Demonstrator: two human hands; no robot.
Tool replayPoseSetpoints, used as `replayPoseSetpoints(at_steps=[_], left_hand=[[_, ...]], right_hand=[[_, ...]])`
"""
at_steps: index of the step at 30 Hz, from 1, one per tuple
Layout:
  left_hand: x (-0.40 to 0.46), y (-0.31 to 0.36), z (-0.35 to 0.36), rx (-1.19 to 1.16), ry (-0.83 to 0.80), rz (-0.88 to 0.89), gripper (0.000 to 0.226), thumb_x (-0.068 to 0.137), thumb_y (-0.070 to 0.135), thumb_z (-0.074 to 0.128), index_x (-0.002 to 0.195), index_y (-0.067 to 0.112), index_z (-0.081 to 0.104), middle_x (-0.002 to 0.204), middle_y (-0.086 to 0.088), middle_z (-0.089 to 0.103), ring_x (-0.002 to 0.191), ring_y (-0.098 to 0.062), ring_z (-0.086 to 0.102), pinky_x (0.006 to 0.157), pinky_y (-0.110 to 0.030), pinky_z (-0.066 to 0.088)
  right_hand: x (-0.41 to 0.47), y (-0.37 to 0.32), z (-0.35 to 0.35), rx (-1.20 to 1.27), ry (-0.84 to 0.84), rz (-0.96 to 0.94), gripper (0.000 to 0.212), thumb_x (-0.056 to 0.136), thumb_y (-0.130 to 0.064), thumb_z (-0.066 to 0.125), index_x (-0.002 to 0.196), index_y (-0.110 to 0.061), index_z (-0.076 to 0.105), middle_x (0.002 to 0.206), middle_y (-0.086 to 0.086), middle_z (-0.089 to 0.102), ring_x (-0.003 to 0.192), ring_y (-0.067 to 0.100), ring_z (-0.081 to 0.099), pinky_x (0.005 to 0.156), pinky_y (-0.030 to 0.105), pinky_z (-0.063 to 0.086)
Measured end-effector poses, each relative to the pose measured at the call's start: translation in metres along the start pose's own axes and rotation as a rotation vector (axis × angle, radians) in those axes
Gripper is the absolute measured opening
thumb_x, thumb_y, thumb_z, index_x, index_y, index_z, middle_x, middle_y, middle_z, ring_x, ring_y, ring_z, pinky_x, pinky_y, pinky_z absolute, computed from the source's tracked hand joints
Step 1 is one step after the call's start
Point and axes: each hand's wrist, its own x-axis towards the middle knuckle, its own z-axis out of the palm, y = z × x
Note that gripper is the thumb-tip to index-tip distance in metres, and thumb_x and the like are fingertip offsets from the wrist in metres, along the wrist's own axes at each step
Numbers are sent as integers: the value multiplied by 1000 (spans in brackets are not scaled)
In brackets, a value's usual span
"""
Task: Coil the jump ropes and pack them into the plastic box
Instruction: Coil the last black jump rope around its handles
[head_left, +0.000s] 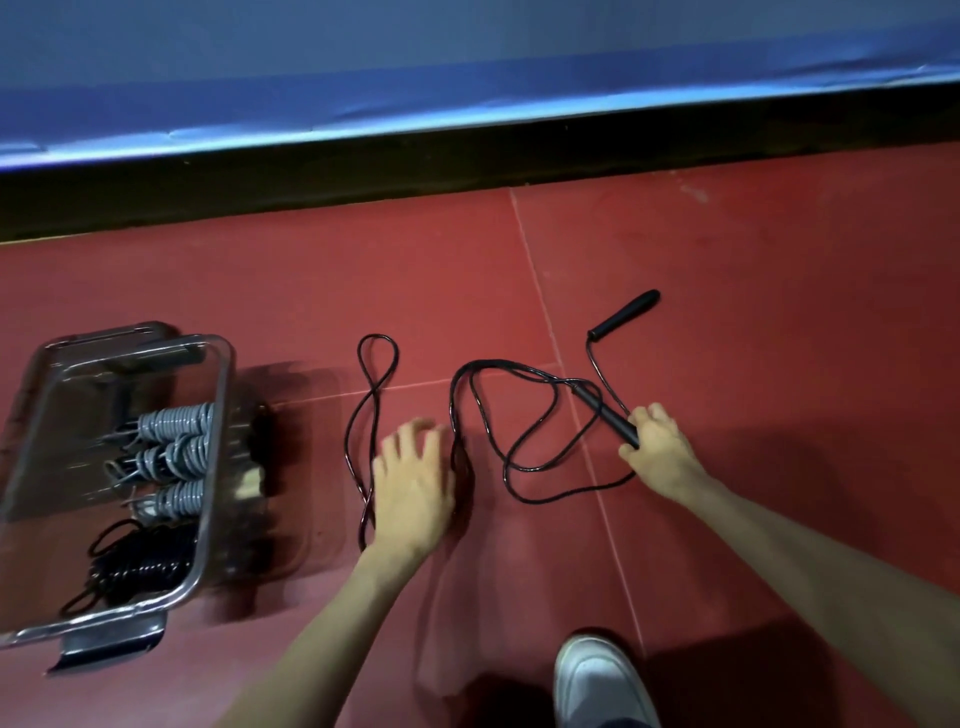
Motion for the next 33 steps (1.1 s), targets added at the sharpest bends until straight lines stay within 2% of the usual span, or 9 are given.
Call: replayPoseSetpoints(at_steps=[5,8,11,15,19,21,23,27,33], left_hand=[[0,35,22,72,-416,390,47,92,38,42,138,26,45,133,2,49,114,-26,51,87,-39,40],[-3,35,38,261,-396,538,38,78,37,60,115,28,64,111,3,63,94,-20,61,78,-35,43],[-1,21,34,324,-286,587,26,76,21,43,82,23,68,81,3,64,71,-19,61,70,-35,38],[0,-6,27,421,-254,624,31,73,14,34,73,18,65,69,0,61,63,-22,59,57,-32,46],[3,-32,20,465,-280,446,25,72,13,37,68,12,61,64,-6,61,59,-26,59,53,-30,46],[6,-47,14,444,-297,244,7,69,14,55,67,10,60,62,-9,61,59,-28,60,55,-30,47],[7,-60,7,435,-294,71,6,68,6,66,73,5,63,68,-14,65,67,-32,62,61,-34,50],[9,-79,-8,636,-355,-46,31,98,13,31,123,15,50,124,-4,57,119,-25,50,93,-34,37],[19,-65,-20,714,-439,-32,37,99,13,28,132,17,44,131,-2,50,124,-22,45,99,-33,32]], right_hand=[[-14,-4,8,173,8,-9,15,83,-10,69,87,-11,54,94,6,48,92,26,52,76,27,35],[-19,-4,10,226,-11,-15,19,83,-10,69,80,-16,51,91,6,53,85,21,50,71,23,31],[-21,-4,9,251,-29,-16,9,85,-10,66,90,-13,59,86,4,57,77,19,53,66,22,35],[-22,-10,7,243,-94,-74,8,89,-14,63,97,-13,61,70,-2,54,64,16,53,51,21,35],[-17,-19,11,115,-84,-213,13,91,-14,58,102,-8,55,96,6,56,98,28,56,80,31,39],[-13,-19,8,34,-6,-231,17,91,-14,56,106,-8,51,105,12,57,105,32,53,88,37,41],[-8,-17,2,-108,73,-250,19,90,-15,55,107,-10,49,111,10,55,107,31,49,90,40,40],[3,-24,-7,-341,93,-290,24,91,-23,54,112,-13,48,117,6,49,112,28,44,93,38,36],[11,-41,-5,-392,64,-260,34,96,-37,51,120,-12,49,124,7,46,116,28,42,97,39,33]])
